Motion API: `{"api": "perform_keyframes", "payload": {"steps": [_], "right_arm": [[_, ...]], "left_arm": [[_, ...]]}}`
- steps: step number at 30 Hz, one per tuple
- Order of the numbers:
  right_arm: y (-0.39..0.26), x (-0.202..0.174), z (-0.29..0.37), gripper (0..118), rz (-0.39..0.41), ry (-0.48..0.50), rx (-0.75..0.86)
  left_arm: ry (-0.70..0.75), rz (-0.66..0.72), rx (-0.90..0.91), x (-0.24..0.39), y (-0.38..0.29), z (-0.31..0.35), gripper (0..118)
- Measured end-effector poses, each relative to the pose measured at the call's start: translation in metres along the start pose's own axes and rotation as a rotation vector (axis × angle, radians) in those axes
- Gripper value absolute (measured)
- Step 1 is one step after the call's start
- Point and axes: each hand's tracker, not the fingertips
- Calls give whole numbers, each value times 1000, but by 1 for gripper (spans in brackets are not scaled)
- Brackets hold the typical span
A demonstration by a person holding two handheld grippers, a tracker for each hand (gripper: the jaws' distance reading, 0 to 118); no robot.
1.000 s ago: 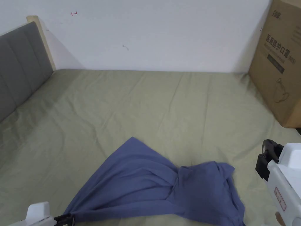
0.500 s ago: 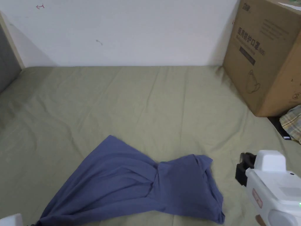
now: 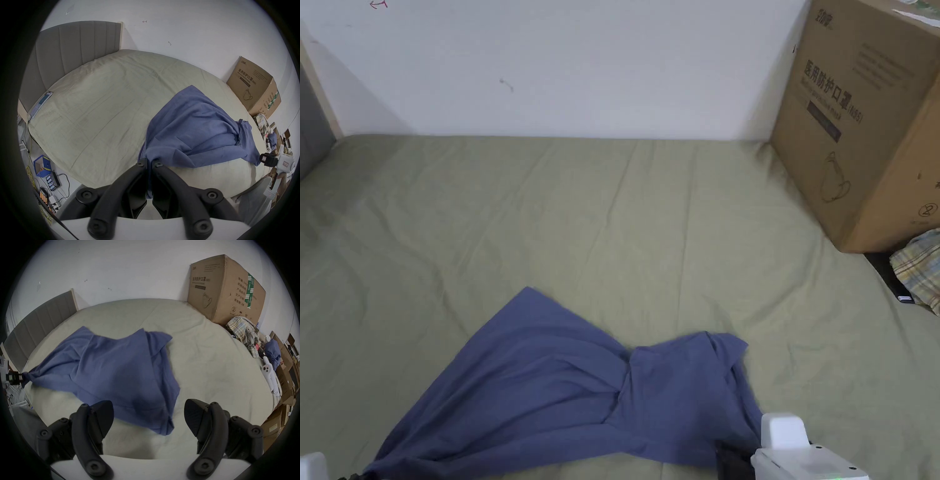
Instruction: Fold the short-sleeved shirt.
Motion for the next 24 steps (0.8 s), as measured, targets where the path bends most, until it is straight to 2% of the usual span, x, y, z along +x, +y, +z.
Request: {"api": "perform_keyframes", "payload": {"steps": [1, 2, 3, 4, 5, 7, 15, 24], "right_arm": [[-3, 3, -4, 69, 2, 3, -6], [-5, 2, -7, 49, 6, 6, -7], [-6, 0, -9, 20, 13, 8, -7], [-7, -2, -12, 6, 24, 2, -9], [-10, 0, -16, 6, 53, -21, -16], [-13, 2, -15, 6, 41, 16, -16], [0, 10, 25, 5, 10, 40, 99], [105, 36, 93, 5, -74, 125, 361]], "left_arm": [[1, 0, -2, 0, 0, 0, 2], [2, -1, -3, 0, -1, -1, 2], [2, -1, -4, 1, 0, -1, 2], [1, 0, -3, 1, -1, -1, 2], [0, 2, -3, 1, -1, -1, 2], [0, 4, -2, 0, -1, -2, 2], [-28, 22, 68, 5, 10, 13, 2], [-142, 6, 321, 38, 114, 72, 2]]}}
